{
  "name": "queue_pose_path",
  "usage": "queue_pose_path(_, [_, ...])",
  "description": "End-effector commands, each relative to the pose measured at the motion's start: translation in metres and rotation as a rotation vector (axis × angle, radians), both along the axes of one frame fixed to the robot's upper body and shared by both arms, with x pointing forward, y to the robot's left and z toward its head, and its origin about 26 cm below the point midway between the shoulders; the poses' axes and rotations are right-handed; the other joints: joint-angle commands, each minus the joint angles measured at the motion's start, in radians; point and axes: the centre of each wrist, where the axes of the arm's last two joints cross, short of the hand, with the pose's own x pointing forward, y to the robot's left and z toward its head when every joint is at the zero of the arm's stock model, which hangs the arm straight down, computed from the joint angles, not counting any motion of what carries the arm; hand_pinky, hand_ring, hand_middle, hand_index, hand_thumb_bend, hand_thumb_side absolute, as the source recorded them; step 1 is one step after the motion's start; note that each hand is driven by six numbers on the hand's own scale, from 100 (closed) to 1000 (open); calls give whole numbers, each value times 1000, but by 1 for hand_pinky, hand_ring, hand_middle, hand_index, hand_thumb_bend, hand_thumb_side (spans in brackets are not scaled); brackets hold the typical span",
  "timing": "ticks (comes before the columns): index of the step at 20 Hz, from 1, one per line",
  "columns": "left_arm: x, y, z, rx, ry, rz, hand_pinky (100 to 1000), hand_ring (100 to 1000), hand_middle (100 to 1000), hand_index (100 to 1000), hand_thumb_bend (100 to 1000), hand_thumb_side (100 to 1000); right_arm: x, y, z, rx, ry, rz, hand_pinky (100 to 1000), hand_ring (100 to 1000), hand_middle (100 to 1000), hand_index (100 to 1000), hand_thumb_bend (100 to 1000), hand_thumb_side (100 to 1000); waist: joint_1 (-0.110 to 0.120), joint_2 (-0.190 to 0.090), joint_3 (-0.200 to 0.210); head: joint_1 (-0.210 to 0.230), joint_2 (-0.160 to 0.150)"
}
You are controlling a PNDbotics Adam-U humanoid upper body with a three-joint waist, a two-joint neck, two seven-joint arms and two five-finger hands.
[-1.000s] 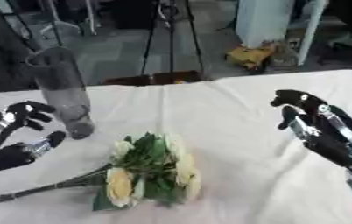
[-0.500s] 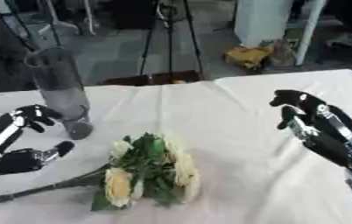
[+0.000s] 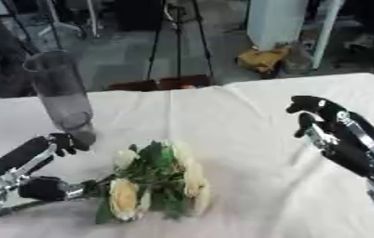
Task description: Arrange flowers into the vase.
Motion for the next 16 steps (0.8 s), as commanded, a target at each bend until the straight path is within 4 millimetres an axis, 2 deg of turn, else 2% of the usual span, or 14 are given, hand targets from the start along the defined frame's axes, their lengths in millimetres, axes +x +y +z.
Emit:
queue_pose_path(1, [3,-1,5,46,-11,-10,711,721,710,788,612,547,0,-1,8,-6,-19,9,572,911,734,894,100,655,3,-17,-1,2,2])
queue_pose_path(6, [5,1,-4,66,27,-9,707,720,710,787,602,524,0,-1,8,-6,-18,10,572,911,734,894,100,655,5,-17,0,0,3])
queue_pose_path(16, [10,-1,-19,60,54,19,653,667,666,759,507,476,0,-1,7,-4,-15,11,572,910,733,894,100,656,6,-16,-2,-1,4])
